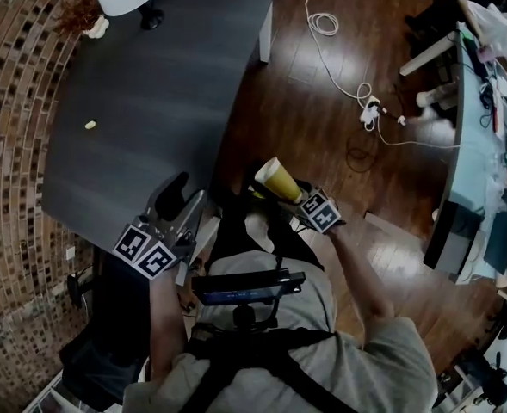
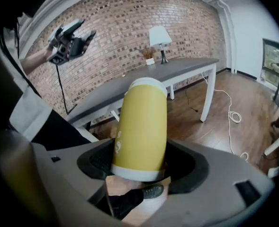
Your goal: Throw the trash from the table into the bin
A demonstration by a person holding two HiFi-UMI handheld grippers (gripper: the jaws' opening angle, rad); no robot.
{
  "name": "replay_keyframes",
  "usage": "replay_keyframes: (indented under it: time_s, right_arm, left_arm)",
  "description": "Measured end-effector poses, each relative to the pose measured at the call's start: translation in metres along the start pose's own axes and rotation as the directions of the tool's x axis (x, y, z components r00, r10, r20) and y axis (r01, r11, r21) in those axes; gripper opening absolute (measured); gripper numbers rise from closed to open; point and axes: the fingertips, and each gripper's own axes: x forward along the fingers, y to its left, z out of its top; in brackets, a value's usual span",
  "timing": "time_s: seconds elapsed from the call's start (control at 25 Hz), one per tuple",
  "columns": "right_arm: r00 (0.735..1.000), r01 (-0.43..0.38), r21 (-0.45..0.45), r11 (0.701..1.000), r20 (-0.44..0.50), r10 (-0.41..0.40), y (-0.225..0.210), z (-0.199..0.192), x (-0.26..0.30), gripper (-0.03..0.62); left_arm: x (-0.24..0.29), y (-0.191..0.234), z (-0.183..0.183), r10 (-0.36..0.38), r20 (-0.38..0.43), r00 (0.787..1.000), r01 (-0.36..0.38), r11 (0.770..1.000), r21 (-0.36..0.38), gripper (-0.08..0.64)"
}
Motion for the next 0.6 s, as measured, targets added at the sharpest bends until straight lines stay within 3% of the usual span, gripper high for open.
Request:
replay_keyframes:
  time_s: [0.28, 0.32, 0.6]
  right_arm:
    - [0.989, 0.031, -0.002, 1.000, -0.143, -0.031, -0.004, -0.038, 0.049, 0.357]
    - [0.987, 0.034, 0.002, 0.999, -0.155, -0.033, -0.005, -0.041, 0.054, 0.401]
    - [0.992, 0.058, 0.051, 0.997, -0.118, -0.052, -0.012, -0.036, 0.041, 0.416]
  left_arm:
    - [-0.017, -0.019, -0.004, 0.041, 0.011, 0.999, -0.041, 0.999, 0.027, 0.232]
    - [-0.020, -0.019, -0.003, 0.048, 0.016, 0.999, -0.048, 0.998, 0.027, 0.232]
    - [-0.024, -0.023, -0.004, 0.045, 0.025, 0.999, -0.046, 0.999, 0.025, 0.232]
